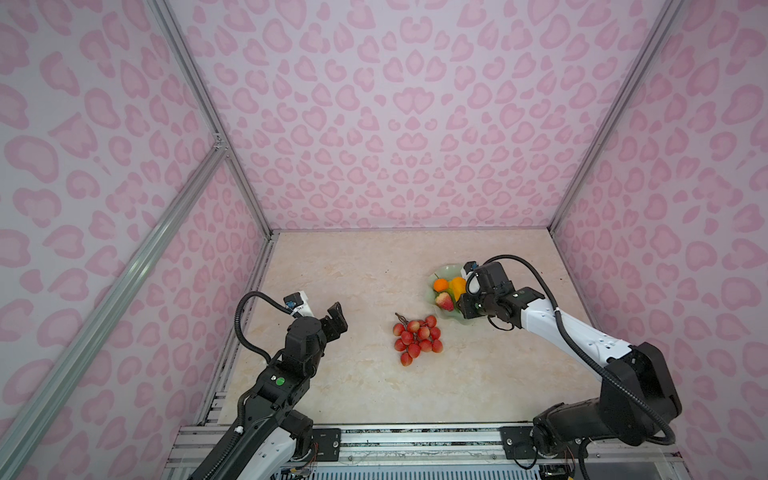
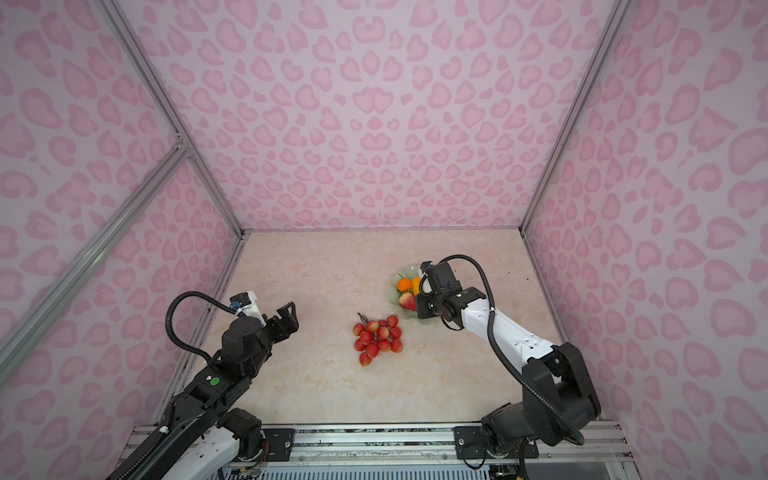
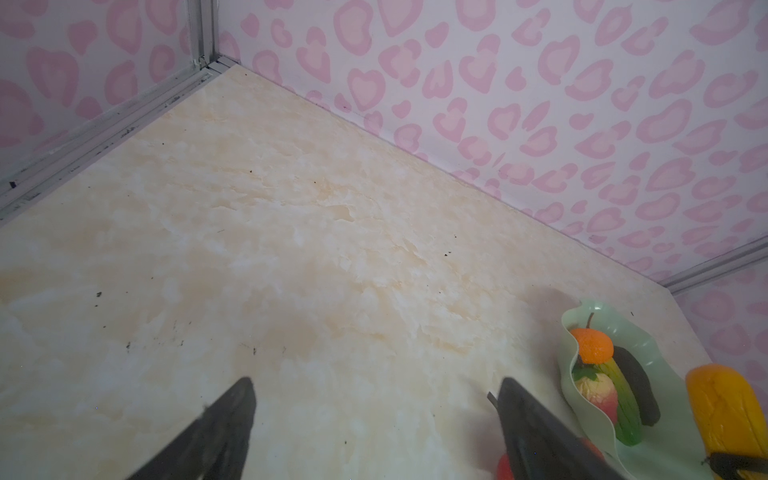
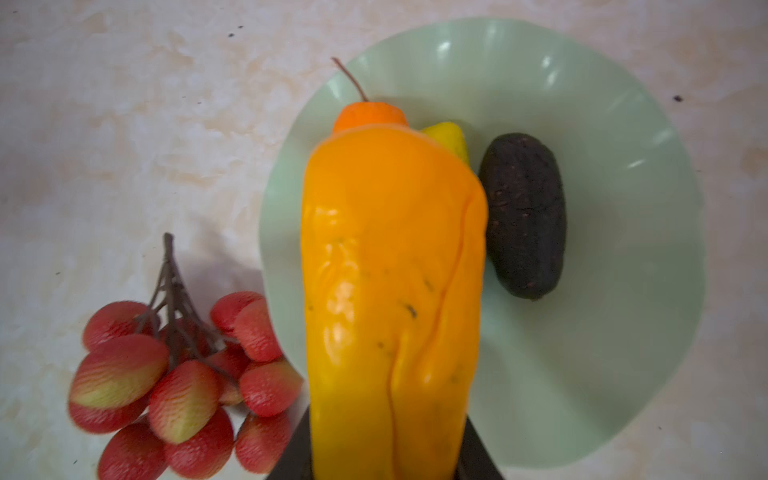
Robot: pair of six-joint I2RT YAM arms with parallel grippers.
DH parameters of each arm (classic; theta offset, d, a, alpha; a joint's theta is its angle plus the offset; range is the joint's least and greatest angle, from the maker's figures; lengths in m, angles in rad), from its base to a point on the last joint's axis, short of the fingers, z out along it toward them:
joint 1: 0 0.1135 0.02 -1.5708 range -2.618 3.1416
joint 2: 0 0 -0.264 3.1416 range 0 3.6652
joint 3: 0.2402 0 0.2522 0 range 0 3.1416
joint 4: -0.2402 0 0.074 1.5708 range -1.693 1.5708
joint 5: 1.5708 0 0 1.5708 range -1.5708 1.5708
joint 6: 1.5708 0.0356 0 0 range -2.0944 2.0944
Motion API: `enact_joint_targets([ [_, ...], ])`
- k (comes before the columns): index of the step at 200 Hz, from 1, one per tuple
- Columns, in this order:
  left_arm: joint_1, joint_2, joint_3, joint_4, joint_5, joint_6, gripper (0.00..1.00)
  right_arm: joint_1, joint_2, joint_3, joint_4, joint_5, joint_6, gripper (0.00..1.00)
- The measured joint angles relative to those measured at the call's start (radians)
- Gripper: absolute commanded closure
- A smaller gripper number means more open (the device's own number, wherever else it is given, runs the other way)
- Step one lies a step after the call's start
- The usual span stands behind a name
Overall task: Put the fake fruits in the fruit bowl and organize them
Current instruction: 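Carry the mango into the bowl with the right gripper and release, then grasp the lychee bunch stem with the left gripper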
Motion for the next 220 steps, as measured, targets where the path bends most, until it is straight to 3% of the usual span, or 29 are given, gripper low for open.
enact_joint_targets([
  [44,0.000,0.038,0.017,0.002,0.022,-0.009,0.08,-0.062,0.113,-0.001,0.085,0.019,0.012,0.75],
  [61,0.000,0.052,0.018,0.004,0.032,-0.015,0.08,-0.071,0.143,0.000,0.111,0.024,0.019,0.66],
  [88,0.000,0.102,0.028,0.005,0.060,-0.026,0.09,-0.072,0.166,0.005,0.124,0.033,0.031,0.42],
  [119,0.000,0.190,0.058,0.012,0.111,-0.034,0.10,-0.072,0.095,0.004,0.124,0.041,0.032,0.33],
  [165,0.000,0.420,0.156,0.057,0.269,-0.033,0.15,-0.072,-0.057,-0.006,0.121,0.063,0.037,0.30],
  [203,-0.021,0.680,0.301,0.090,0.450,-0.005,0.19,-0.072,-0.164,-0.048,0.120,0.053,0.036,0.17],
  [220,-0.046,0.800,0.386,0.088,0.519,0.019,0.22,-0.072,-0.209,-0.077,0.125,0.043,0.035,0.15],
])
